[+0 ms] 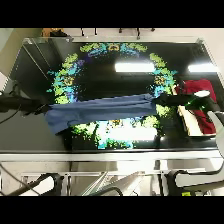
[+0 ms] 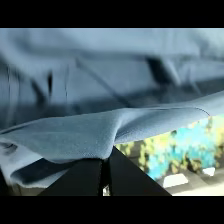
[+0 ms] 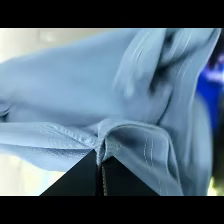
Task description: Fold the shirts.
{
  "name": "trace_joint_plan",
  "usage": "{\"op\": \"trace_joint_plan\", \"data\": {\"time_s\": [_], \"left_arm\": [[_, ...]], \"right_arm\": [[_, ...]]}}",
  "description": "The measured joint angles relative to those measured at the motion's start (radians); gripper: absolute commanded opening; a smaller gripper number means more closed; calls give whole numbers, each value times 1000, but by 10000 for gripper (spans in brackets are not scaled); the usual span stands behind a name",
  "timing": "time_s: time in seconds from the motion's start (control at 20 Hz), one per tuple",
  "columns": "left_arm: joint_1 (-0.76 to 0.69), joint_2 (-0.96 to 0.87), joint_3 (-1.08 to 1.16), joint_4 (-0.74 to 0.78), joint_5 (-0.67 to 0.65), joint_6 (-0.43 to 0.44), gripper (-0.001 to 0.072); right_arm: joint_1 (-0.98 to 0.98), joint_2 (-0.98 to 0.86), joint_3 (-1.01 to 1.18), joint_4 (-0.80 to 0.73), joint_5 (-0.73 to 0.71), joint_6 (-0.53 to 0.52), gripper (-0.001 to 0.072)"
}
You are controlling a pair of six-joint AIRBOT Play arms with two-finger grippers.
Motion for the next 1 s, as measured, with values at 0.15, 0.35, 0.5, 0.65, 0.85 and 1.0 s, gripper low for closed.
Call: {"op": "trace_joint_plan", "data": {"time_s": [0.15, 0.35, 0.5, 0.65, 0.85, 1.0], "left_arm": [[-68, -174, 110, 1, 55, 20, 17], [-122, -364, 256, 3, 82, 34, 29], [-134, -464, 372, -1, 68, 33, 671], [-140, -515, 467, -6, 3, 19, 671], [-141, -534, 566, -8, -84, -13, 670], [-150, -515, 603, -9, -117, -32, 670]], "right_arm": [[28, -72, 42, 6, -66, -40, 21], [40, -110, 63, 11, -132, -91, 407], [26, -115, 83, 9, -136, -102, 534], [-14, -121, 113, -28, -136, -68, 696], [-45, -168, 130, -61, -86, -6, 696], [-40, -214, 137, -39, -40, 6, 695]]}}
